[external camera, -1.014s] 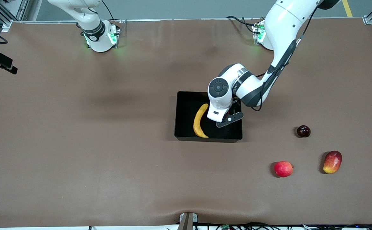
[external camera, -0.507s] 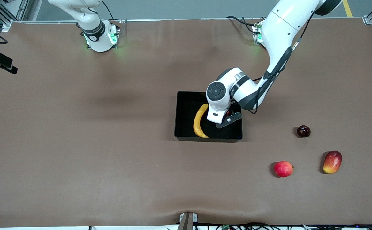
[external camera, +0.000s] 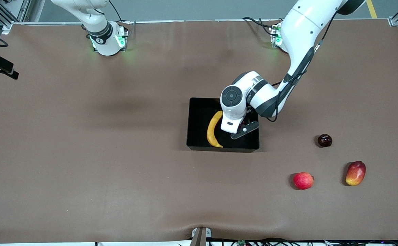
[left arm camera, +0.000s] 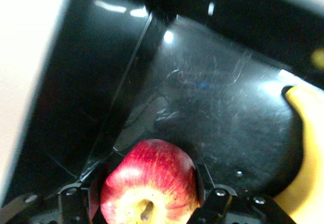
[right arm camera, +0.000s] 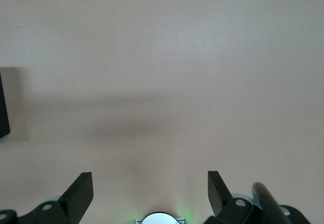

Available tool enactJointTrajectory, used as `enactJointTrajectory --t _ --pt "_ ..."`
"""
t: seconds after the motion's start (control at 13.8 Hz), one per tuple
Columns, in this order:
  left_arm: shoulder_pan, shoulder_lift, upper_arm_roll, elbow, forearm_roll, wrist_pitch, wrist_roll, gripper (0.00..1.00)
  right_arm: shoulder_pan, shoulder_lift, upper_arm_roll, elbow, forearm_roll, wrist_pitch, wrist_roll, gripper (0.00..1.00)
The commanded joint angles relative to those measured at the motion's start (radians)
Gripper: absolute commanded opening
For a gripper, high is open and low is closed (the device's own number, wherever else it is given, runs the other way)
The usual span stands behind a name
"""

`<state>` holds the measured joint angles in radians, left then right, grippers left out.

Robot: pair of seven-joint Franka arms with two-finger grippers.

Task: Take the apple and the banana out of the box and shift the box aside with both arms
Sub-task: 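Lift the red apple out of the box with the left gripper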

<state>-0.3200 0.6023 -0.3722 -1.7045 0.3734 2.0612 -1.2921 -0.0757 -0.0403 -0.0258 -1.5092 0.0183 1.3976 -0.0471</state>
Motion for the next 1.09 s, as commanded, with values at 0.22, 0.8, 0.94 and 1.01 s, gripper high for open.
enactJointTrajectory --t 0.22,0.8,0.94,1.01 --pt "0.115 -0.108 -0.001 0.213 -0.054 -0.282 0.291 0.0 -0.015 0.004 0.007 0.012 -0.005 -0.008 -0.007 1.0" --pt "0.475 -0.081 0.009 0.212 -0.082 -0.199 0.879 0.0 -0.015 0.005 0.007 0.014 -0.001 -0.003 -0.007 1.0" --pt "0.519 -0.03 0.012 0.212 -0.074 -0.12 0.948 0.0 -0.015 0.005 0.007 0.014 -0.001 -0.002 -0.007 1.0" --pt "0.538 -0.003 0.013 0.212 -0.038 -0.078 0.982 0.0 -0.015 0.005 0.007 0.012 -0.001 -0.003 -0.007 1.0"
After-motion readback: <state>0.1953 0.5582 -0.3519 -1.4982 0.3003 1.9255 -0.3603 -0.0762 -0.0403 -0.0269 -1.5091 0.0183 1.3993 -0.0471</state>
